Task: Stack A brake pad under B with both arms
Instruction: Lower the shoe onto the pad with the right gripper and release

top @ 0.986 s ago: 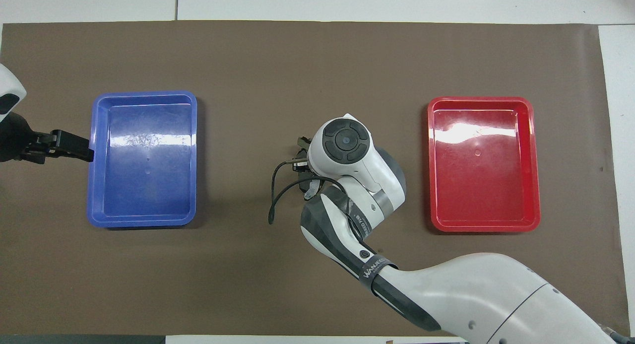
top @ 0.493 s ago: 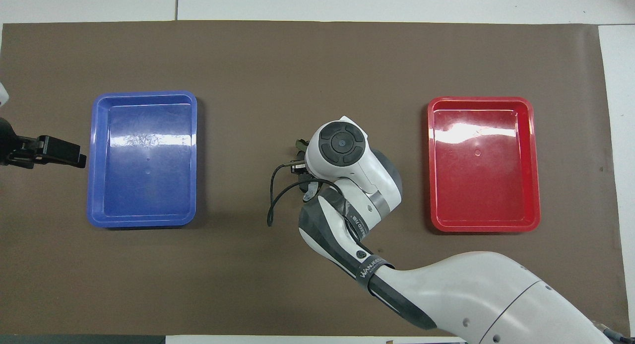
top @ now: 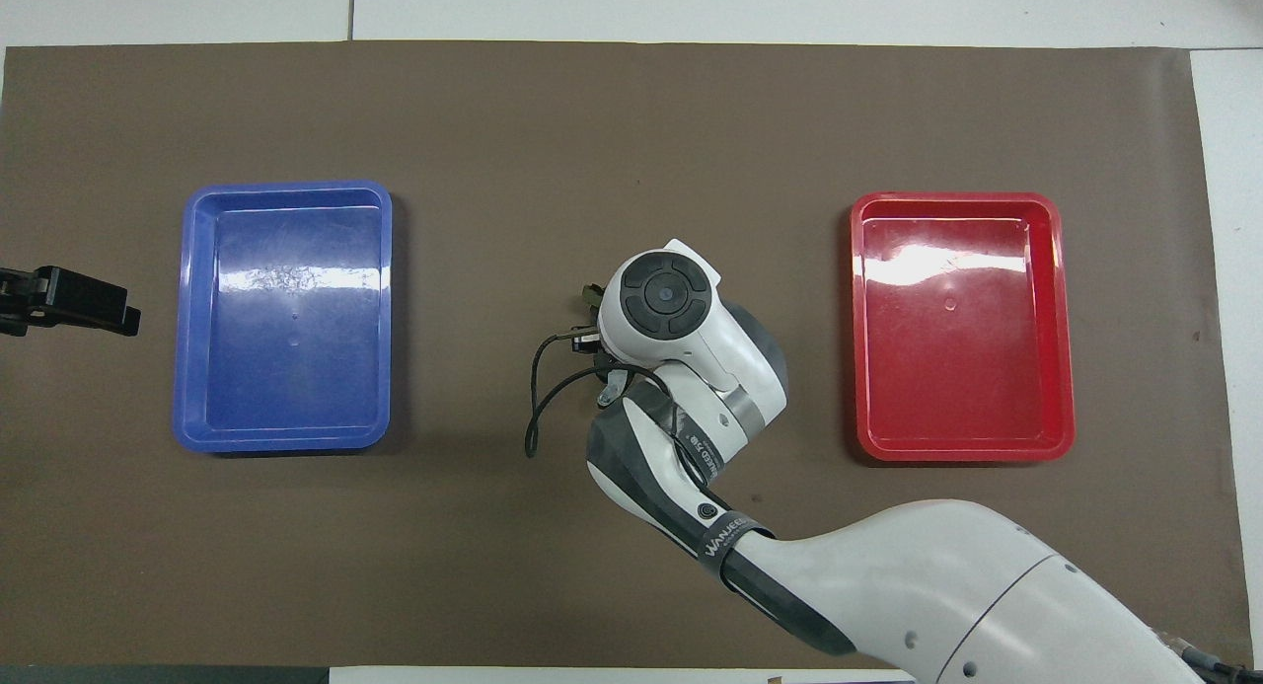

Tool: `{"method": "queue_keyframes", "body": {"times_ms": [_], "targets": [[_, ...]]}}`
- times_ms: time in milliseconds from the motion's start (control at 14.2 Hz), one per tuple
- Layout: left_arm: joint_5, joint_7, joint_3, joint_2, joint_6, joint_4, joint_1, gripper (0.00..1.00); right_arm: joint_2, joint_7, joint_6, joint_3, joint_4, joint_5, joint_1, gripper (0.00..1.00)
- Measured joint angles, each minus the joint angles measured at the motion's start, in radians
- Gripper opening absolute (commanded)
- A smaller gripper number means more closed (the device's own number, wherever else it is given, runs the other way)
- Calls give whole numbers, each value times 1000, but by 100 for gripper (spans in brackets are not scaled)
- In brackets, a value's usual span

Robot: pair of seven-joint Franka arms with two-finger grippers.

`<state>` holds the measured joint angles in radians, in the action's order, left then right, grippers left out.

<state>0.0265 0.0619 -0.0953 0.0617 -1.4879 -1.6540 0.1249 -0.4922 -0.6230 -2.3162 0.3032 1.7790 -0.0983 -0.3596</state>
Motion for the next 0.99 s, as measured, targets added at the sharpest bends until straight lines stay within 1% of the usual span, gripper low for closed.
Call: {"method": "queue_keyframes", "body": {"times_ms": [775, 986], "targets": [[-1, 1, 1, -3, 15, 0, 0, 100, -3, 0, -10, -2, 0, -10, 6, 0], [-33, 7, 5, -4, 14, 0, 10, 100, -3, 0, -11, -2, 0, -13, 7, 0]]}}
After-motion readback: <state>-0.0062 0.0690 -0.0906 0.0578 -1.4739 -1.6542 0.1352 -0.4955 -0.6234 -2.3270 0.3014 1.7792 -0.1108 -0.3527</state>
